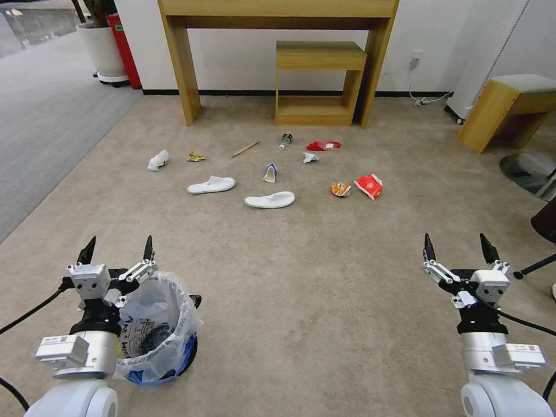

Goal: Pick up the trash bin and place the garbage on the floor into it.

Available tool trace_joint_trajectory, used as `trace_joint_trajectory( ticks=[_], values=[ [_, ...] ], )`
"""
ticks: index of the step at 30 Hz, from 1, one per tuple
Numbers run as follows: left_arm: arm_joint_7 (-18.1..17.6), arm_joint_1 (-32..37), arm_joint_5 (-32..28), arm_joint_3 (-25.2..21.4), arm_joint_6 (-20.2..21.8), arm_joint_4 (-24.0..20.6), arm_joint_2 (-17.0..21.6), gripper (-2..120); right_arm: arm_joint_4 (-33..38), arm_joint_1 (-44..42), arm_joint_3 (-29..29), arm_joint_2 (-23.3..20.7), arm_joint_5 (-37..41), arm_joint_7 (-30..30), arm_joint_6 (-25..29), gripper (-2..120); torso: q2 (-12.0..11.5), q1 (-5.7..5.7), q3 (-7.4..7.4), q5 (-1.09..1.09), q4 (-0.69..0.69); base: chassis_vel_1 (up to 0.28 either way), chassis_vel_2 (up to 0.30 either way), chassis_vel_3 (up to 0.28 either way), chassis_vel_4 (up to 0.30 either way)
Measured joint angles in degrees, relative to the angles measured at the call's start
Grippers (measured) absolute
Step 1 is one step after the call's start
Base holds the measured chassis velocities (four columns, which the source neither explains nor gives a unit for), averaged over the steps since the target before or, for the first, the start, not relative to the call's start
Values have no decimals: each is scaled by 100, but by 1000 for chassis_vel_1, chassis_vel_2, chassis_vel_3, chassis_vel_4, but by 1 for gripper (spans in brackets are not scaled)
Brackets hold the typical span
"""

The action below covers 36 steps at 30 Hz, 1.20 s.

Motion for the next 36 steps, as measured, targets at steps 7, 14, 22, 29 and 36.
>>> trace_joint_trajectory(
  ticks=[7,14,22,29,36],
  values=[
    [0,78,21,-1,-46,-87,-32,100,-1,2,16,-24,-73,-36,-2,100,0,0,0,0,0,0,0,0,0],
    [9,158,97,9,-115,-127,-54,100,18,-15,14,-24,-81,-40,4,100,0,0,0,0,0,0,0,0,0],
    [13,193,129,9,-135,-168,-64,100,46,-28,15,-34,-86,-44,26,100,0,0,0,0,0,19,23,-19,-24],
    [14,230,139,-5,-157,-169,-63,100,49,-46,11,-33,-87,-48,64,100,0,0,0,-1,0,94,92,-79,-85],
    [16,220,139,-10,-158,-170,-44,100,56,-58,12,-8,-101,-56,84,100,0,0,0,0,0,97,96,-89,-96]
  ],
)
